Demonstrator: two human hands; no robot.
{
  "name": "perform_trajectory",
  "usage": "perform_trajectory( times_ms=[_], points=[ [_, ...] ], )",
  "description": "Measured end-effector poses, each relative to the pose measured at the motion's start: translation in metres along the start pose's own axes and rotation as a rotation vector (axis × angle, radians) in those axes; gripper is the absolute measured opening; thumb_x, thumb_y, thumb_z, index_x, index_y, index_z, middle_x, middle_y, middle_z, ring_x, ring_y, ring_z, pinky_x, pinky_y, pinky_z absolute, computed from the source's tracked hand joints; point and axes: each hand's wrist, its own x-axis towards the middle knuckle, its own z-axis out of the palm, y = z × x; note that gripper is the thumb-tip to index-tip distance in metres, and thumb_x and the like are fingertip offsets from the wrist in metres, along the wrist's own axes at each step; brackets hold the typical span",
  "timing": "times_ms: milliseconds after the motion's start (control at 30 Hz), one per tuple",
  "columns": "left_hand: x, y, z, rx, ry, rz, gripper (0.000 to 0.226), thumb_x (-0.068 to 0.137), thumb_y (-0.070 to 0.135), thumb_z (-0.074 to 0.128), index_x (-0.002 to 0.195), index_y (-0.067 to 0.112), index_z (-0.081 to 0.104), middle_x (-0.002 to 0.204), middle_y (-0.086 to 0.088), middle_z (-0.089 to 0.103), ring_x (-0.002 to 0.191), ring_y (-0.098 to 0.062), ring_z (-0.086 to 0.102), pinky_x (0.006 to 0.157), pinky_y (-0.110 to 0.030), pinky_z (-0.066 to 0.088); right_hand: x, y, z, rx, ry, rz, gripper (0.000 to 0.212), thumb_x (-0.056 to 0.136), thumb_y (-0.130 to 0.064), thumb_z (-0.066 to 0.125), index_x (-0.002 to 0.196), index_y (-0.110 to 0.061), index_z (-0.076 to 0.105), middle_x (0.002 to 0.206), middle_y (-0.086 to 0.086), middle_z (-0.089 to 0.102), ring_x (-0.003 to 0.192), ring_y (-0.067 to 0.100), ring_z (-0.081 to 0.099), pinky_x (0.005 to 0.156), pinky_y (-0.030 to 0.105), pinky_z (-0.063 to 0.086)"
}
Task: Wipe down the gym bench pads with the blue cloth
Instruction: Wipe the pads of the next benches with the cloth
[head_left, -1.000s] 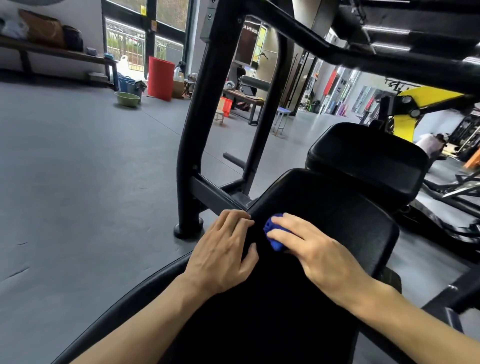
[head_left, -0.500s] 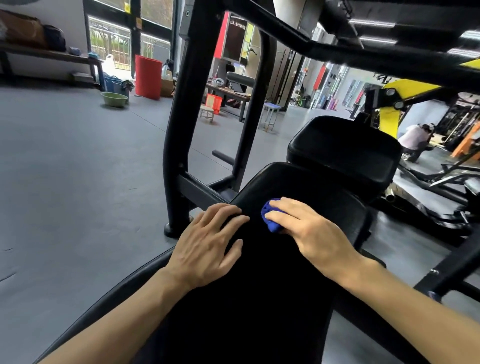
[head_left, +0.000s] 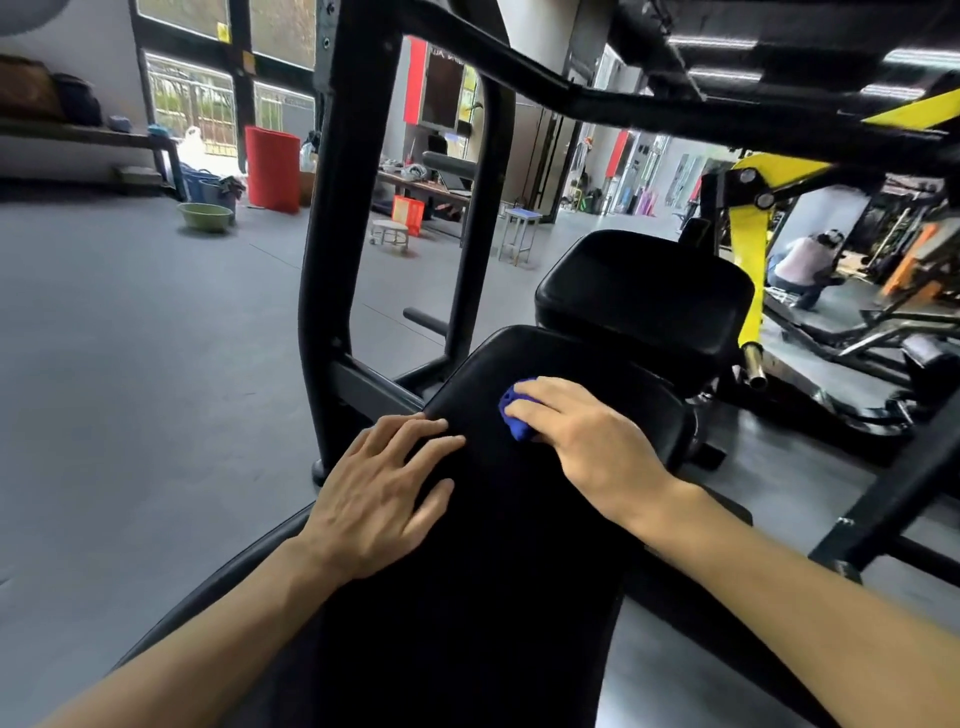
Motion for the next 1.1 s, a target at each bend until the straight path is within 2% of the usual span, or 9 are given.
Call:
perform_trajectory(
  times_ms=[100, 200, 300, 367, 467, 700, 900, 967, 1100],
  points=[
    [0.011, 0.007, 0.000, 0.007, 0.005, -0.043, 0.040, 0.098, 0.050, 0.047, 0.126, 0.025, 0.061, 0.125, 0.008, 0.055, 0.116, -0.020, 0.049, 0.098, -0.039, 0.044, 0.050, -0.004, 0.009, -0.028, -0.073, 0.059, 0.039, 0.097, -0.008, 0.055, 0.128, -0.028, 0.063, 0.142, -0.012, 0.051, 0.136, 0.010, 0.042, 0.101, 0.034, 0.050],
    [0.028, 0.016, 0.002, 0.035, 0.028, -0.097, 0.033, 0.099, 0.051, 0.044, 0.112, 0.023, 0.056, 0.109, 0.007, 0.049, 0.103, -0.018, 0.045, 0.093, -0.035, 0.042, 0.106, 0.007, 0.022, -0.040, -0.130, 0.087, 0.022, 0.096, -0.009, 0.054, 0.105, -0.027, 0.065, 0.116, -0.007, 0.058, 0.113, 0.018, 0.054, 0.087, 0.043, 0.053],
    [0.037, 0.022, 0.008, 0.028, 0.029, -0.082, 0.038, 0.100, 0.052, 0.043, 0.121, 0.023, 0.056, 0.122, 0.005, 0.049, 0.120, -0.020, 0.045, 0.102, -0.034, 0.041, 0.122, 0.028, 0.018, -0.094, -0.183, 0.085, 0.018, 0.101, -0.019, 0.053, 0.106, -0.033, 0.062, 0.112, -0.007, 0.056, 0.103, 0.021, 0.058, 0.085, 0.044, 0.053],
    [0.041, 0.026, 0.010, 0.018, 0.018, -0.068, 0.043, 0.101, 0.052, 0.042, 0.130, 0.023, 0.055, 0.132, 0.004, 0.048, 0.131, -0.019, 0.043, 0.108, -0.033, 0.040, 0.111, 0.040, 0.010, -0.090, -0.144, 0.097, 0.020, 0.101, -0.019, 0.053, 0.109, -0.035, 0.060, 0.117, -0.010, 0.054, 0.106, 0.018, 0.057, 0.083, 0.042, 0.054],
    [0.043, 0.031, 0.008, 0.013, 0.000, -0.086, 0.048, 0.102, 0.054, 0.039, 0.137, 0.025, 0.053, 0.136, 0.005, 0.048, 0.134, -0.018, 0.042, 0.109, -0.033, 0.040, 0.077, 0.052, -0.002, -0.117, -0.065, 0.124, 0.026, 0.098, -0.017, 0.057, 0.119, -0.032, 0.058, 0.130, -0.010, 0.052, 0.115, 0.019, 0.055, 0.082, 0.036, 0.052],
    [0.045, 0.050, -0.002, -0.017, -0.068, -0.084, 0.053, 0.102, 0.058, 0.033, 0.145, 0.033, 0.047, 0.142, 0.008, 0.044, 0.139, -0.018, 0.037, 0.113, -0.037, 0.040, 0.007, 0.065, -0.024, -0.163, 0.018, 0.259, 0.036, 0.095, -0.010, 0.060, 0.128, -0.023, 0.057, 0.139, -0.005, 0.049, 0.120, 0.025, 0.054, 0.089, 0.041, 0.055],
    [0.033, 0.080, -0.012, -0.046, -0.122, -0.032, 0.055, 0.101, 0.062, 0.029, 0.150, 0.038, 0.040, 0.150, 0.007, 0.040, 0.146, -0.019, 0.031, 0.117, -0.040, 0.036, -0.056, 0.044, -0.034, -0.143, 0.104, 0.312, 0.030, 0.095, -0.002, 0.061, 0.121, -0.016, 0.063, 0.140, 0.000, 0.050, 0.134, 0.024, 0.045, 0.094, 0.044, 0.056],
    [0.029, 0.091, -0.015, -0.058, -0.141, -0.021, 0.056, 0.102, 0.062, 0.027, 0.151, 0.039, 0.039, 0.152, 0.007, 0.039, 0.147, -0.019, 0.030, 0.117, -0.040, 0.036, -0.079, 0.023, -0.037, -0.160, 0.130, 0.318, 0.030, 0.093, 0.000, 0.063, 0.120, -0.013, 0.066, 0.138, 0.004, 0.054, 0.136, 0.025, 0.045, 0.103, 0.042, 0.051],
    [0.026, 0.115, -0.018, -0.068, -0.170, 0.009, 0.058, 0.101, 0.062, 0.025, 0.152, 0.038, 0.038, 0.153, 0.005, 0.039, 0.148, -0.021, 0.029, 0.119, -0.040, 0.033, -0.113, -0.013, -0.042, -0.085, 0.027, 0.270, 0.037, 0.098, -0.007, 0.059, 0.134, -0.014, 0.060, 0.145, 0.000, 0.050, 0.143, 0.020, 0.037, 0.115, 0.029, 0.035]
  ],
)
